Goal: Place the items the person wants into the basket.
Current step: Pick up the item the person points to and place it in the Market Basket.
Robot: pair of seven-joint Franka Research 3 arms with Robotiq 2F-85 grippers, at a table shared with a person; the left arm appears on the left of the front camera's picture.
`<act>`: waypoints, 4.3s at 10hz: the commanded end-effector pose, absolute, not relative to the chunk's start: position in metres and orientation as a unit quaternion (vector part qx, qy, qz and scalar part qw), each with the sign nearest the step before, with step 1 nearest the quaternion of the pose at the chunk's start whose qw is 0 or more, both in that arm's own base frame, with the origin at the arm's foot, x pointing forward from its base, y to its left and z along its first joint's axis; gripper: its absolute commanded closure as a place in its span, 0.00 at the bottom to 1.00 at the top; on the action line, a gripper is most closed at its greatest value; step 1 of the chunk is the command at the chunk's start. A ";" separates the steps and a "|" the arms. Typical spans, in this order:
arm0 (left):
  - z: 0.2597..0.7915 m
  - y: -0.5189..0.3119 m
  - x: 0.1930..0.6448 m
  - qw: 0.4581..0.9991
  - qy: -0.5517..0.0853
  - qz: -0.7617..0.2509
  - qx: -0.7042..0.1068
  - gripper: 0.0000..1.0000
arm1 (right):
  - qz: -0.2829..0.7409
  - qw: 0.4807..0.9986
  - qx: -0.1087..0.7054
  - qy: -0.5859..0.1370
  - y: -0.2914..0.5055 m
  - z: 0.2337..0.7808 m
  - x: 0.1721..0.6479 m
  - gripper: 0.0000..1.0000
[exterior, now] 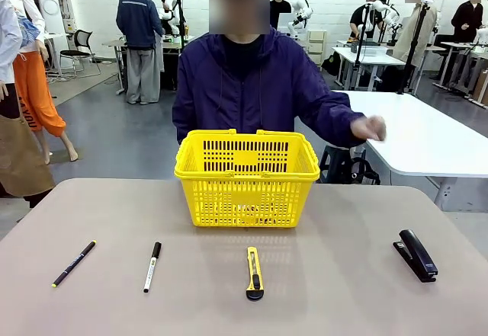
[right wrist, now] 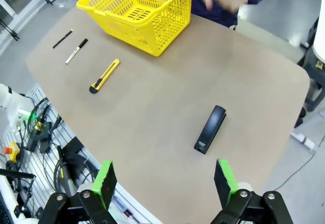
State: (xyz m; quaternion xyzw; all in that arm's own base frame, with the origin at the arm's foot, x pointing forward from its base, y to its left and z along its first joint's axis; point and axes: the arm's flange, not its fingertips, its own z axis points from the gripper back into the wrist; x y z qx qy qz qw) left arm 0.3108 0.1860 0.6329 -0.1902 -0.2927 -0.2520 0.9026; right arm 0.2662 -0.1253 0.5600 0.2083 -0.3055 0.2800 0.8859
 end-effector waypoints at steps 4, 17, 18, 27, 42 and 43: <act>0.633 0.187 0.310 0.898 -0.297 -0.257 -0.197 0.00 | 0.285 0.882 0.214 -0.307 -0.125 0.557 0.268 0.00; 0.633 0.187 0.310 0.898 -0.297 -0.257 -0.197 0.00 | 0.273 0.944 0.113 -0.146 -0.067 0.460 0.318 0.00; 0.633 0.187 0.310 0.898 -0.297 -0.257 -0.197 0.00 | 0.252 0.955 0.097 -0.126 -0.064 0.437 0.333 0.00; 0.633 0.187 0.310 0.898 -0.297 -0.257 -0.197 0.00 | 0.143 0.984 -0.010 -0.108 -0.021 0.327 0.379 0.00; 0.633 0.187 0.310 0.898 -0.297 -0.257 -0.197 0.00 | 0.083 0.989 -0.026 -0.123 -0.019 0.321 0.442 0.00; 0.633 0.187 0.310 0.898 -0.297 -0.257 -0.197 0.00 | 0.082 0.988 -0.024 -0.126 -0.018 0.321 0.444 0.00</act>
